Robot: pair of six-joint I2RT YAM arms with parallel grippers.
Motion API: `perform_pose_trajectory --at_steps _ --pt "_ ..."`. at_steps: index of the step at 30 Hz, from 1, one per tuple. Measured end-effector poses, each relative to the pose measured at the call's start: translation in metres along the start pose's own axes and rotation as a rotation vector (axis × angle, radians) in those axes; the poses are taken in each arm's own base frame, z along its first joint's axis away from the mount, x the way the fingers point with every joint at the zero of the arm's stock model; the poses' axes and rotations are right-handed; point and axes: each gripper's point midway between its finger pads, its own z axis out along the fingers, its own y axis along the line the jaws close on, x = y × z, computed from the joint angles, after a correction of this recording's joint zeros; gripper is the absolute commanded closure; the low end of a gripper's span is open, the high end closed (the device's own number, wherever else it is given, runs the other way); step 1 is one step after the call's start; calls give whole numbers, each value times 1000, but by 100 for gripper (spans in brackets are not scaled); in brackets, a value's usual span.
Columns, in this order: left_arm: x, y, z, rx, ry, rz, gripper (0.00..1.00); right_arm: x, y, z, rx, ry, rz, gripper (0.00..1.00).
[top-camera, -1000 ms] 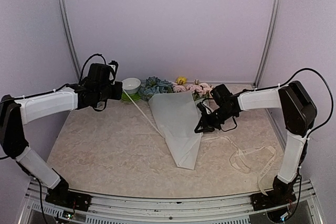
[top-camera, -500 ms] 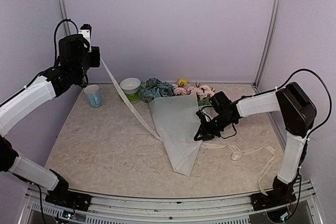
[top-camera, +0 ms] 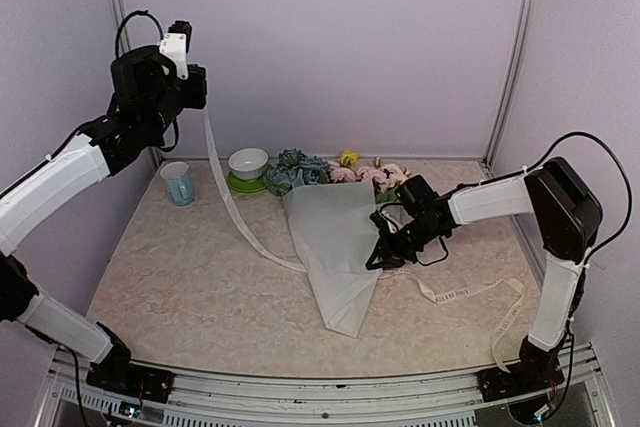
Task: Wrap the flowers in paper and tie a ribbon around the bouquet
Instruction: Move the left side of the ribbon to the center of the board, then place the left side of the ribbon on the folded bouquet.
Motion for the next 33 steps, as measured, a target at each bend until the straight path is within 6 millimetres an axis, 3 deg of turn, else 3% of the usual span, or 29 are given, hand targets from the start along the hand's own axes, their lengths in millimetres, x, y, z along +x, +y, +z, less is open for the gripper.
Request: perform_pose_trajectory --at_steps 2,5,7,9,11,13,16,20,24,28,33 --pt "10 -53 4 184 5 -18 100 0 1 0 -1 -1 -2 100" --pt "60 -142 10 448 91 -23 100 0 1 0 -2 -1 0 100" --pt "116 -205 8 618 201 -18 100 0 1 0 -3 -1 2 100" --pt "172 -256 0 751 318 -15 100 0 1 1 -2 -2 4 100" --pt "230 -300 -14 864 449 -10 100 0 1 1 -2 -3 6 100" --pt "274 -332 -29 943 548 16 100 0 2 1 -1 -4 9 100" --pt "304 -366 -45 1012 615 46 100 0 0 2 12 -6 10 100" --pt "312 -391 -56 1063 634 49 100 2 -4 3 51 -3 9 91" --pt "329 -395 -59 1066 671 51 100 4 -9 1 106 5 6 65" --pt "355 -396 -62 1063 728 56 100 5 -12 -16 178 -6 11 45" --pt "367 -396 -64 1059 752 60 100 -3 -15 -62 346 -98 16 15"
